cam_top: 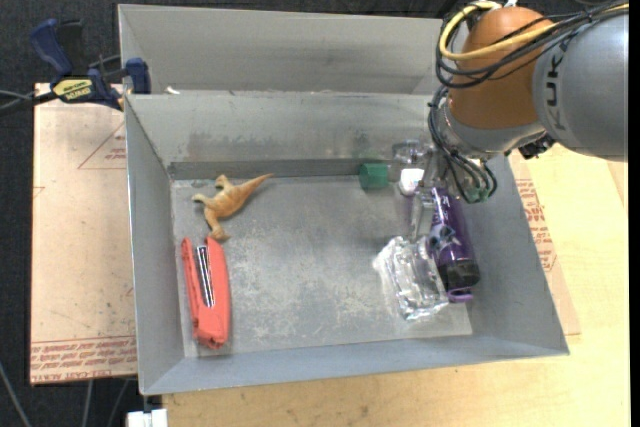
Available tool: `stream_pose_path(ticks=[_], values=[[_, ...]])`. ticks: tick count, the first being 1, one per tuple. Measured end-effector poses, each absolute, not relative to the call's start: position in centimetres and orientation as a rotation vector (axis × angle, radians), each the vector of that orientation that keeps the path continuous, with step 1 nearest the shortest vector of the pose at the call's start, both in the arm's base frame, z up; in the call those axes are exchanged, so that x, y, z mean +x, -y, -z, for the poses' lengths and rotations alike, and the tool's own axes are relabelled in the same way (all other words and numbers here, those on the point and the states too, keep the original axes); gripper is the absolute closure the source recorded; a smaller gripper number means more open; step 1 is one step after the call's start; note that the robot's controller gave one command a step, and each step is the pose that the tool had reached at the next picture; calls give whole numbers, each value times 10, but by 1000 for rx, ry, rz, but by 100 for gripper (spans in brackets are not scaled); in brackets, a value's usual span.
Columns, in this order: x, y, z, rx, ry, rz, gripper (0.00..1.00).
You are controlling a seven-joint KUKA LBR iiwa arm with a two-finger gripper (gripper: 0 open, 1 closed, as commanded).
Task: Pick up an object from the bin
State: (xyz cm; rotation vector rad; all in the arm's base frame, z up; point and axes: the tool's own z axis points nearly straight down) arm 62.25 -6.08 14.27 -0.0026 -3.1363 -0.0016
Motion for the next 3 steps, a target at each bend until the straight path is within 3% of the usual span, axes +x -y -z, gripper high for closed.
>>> stream_pose_path(ticks=[1, 2, 3], values=[[624, 61, -148, -1, 3143, 1, 0], [603, 86, -117, -63, 3148, 4, 0], [594, 103, -88, -22, 3135, 5, 0]])
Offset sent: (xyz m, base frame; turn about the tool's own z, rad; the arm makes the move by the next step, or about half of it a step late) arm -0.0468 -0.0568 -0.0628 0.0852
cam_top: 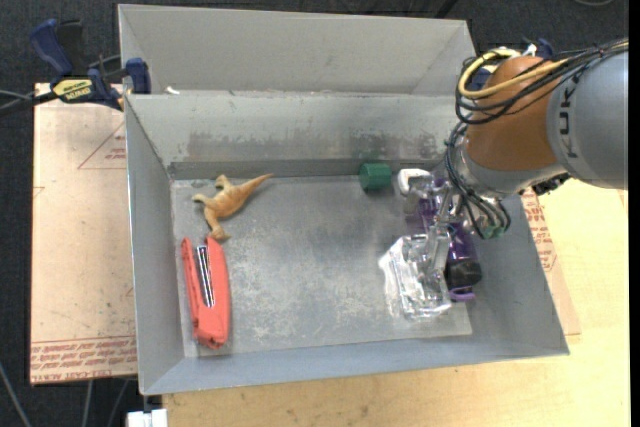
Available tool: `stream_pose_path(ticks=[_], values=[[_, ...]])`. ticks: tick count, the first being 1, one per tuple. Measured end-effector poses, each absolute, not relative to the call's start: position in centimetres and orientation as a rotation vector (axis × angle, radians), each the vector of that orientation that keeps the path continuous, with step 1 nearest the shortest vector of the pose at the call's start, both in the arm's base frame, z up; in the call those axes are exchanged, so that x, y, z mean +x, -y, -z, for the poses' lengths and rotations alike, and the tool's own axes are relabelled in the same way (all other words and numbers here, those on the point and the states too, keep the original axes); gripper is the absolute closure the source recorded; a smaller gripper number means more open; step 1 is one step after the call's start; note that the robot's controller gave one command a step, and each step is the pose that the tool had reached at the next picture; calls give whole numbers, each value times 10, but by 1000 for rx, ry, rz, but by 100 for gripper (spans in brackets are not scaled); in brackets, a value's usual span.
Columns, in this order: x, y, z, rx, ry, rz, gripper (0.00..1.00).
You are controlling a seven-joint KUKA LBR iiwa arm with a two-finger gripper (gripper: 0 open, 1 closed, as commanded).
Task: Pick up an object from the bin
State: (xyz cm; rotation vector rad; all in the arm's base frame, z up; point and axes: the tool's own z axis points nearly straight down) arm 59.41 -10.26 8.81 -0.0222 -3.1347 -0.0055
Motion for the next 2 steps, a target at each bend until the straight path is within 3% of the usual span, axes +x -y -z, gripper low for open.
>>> stream_pose_path(ticks=[1, 2], values=[[603, 133, -75, 280, 3138, 31, 100], [603, 133, -75, 280, 3139, 30, 100]])
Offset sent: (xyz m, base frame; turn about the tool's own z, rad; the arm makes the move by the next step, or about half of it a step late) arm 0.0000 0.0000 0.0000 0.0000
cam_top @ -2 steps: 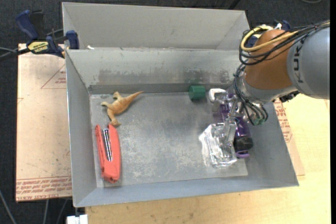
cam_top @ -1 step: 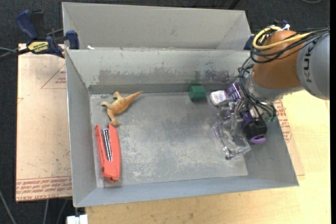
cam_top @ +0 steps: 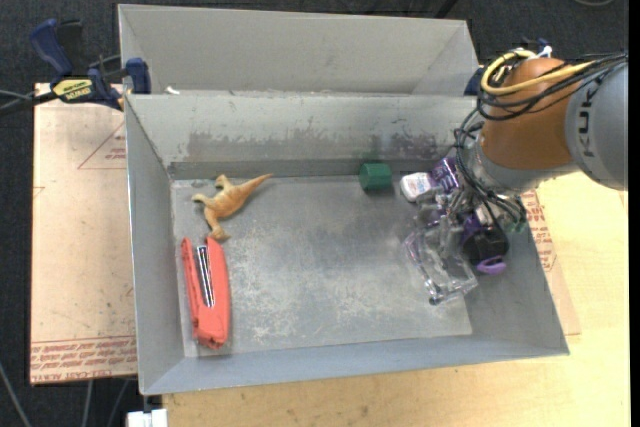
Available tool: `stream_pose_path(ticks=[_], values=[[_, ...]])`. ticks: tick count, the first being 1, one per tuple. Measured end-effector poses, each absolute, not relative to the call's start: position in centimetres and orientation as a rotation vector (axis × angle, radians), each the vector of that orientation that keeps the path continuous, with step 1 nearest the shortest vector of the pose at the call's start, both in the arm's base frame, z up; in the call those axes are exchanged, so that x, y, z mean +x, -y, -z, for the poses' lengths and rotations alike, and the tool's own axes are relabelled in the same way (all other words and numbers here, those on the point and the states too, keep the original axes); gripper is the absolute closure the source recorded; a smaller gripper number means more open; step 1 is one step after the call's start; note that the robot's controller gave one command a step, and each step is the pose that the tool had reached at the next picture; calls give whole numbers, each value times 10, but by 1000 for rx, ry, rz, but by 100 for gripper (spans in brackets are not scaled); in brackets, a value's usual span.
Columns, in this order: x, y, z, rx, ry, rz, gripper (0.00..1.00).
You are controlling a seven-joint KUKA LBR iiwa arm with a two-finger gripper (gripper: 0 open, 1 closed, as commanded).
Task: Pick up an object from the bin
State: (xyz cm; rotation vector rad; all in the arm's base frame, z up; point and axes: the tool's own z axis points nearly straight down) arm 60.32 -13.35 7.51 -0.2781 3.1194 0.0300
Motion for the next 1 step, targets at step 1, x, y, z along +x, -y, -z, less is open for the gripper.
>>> stream_pose_path(ticks=[1], values=[[585, 138, -205, -188, -3123, -31, 100]])
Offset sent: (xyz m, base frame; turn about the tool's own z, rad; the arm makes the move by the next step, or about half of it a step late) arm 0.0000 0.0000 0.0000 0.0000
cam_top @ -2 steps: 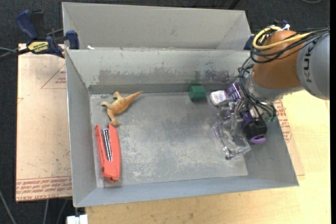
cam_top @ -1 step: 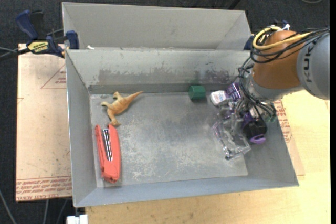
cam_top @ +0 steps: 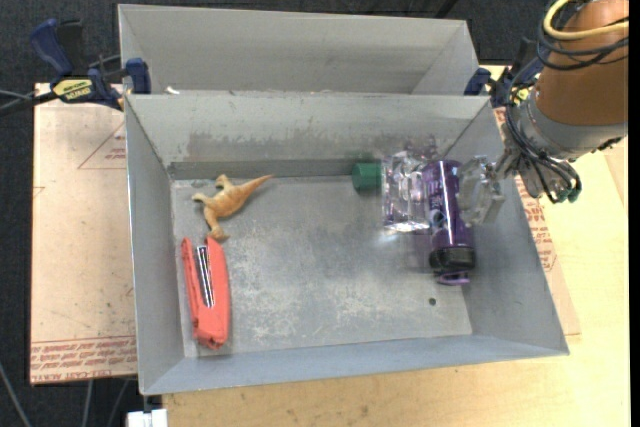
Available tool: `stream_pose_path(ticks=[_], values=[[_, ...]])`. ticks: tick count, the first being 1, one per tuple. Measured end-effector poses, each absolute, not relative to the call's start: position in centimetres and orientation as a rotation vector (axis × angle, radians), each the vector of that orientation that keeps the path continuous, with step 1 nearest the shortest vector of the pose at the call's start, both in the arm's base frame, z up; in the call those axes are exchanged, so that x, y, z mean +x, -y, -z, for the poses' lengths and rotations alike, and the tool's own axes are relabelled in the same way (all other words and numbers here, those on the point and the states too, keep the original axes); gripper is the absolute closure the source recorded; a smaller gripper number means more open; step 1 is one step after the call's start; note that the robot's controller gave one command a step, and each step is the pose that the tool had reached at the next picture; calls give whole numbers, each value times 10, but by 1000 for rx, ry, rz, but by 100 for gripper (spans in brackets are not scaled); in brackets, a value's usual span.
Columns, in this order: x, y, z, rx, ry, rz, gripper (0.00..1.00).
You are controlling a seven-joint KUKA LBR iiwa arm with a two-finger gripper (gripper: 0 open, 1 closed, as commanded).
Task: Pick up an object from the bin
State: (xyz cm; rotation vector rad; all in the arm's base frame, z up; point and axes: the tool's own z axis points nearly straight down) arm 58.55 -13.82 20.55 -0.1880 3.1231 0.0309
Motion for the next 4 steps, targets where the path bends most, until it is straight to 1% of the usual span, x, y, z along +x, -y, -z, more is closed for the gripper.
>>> stream_pose_path(ticks=[1, 2, 3, 4], values=[[585, 138, -205, -187, -3124, -31, 100], [562, 110, -113, -373, -3113, -36, 0], [565, 111, -117, -370, -3105, -31, 0], [566, 132, -84, -785, -3013, -52, 100]])
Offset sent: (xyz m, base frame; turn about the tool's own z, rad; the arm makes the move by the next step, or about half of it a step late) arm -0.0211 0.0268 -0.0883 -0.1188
